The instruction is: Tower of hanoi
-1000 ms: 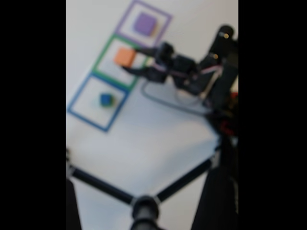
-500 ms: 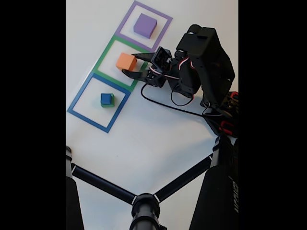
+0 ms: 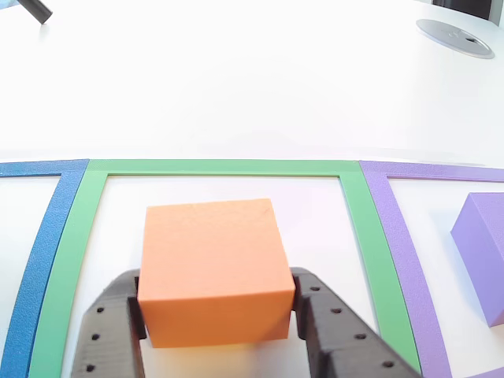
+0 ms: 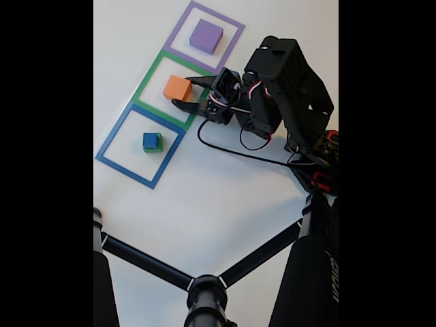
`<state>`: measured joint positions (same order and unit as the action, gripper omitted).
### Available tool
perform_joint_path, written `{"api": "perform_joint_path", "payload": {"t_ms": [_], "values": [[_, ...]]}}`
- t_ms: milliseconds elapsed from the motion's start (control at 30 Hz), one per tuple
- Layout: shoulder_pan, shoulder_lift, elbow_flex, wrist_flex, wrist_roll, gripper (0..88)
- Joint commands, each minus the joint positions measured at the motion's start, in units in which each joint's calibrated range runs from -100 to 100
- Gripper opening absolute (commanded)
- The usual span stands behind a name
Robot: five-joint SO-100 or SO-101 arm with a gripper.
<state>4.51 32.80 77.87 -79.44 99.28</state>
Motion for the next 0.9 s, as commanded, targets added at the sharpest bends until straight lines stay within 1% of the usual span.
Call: {"api": "perform_joint_path", "payload": {"t_ms": [0,167,233,433,667,767,867], "values": [[0.7,-0.6,0.3,-1.2,0.7,18.7],[1.3,-1.1,0.4,-0.6,0.7,23.0],[1.5,-1.4,0.7,-0.6,0.7,26.6],[1.2,-7.1,3.1,-0.1,0.7,25.2],[0.8,-26.4,9.0,11.6,0.7,25.7],[1.0,-36.1,11.0,18.1,0.7,19.5],[0.9,-46.6,12.9,24.9,0.7,7.2]]}}
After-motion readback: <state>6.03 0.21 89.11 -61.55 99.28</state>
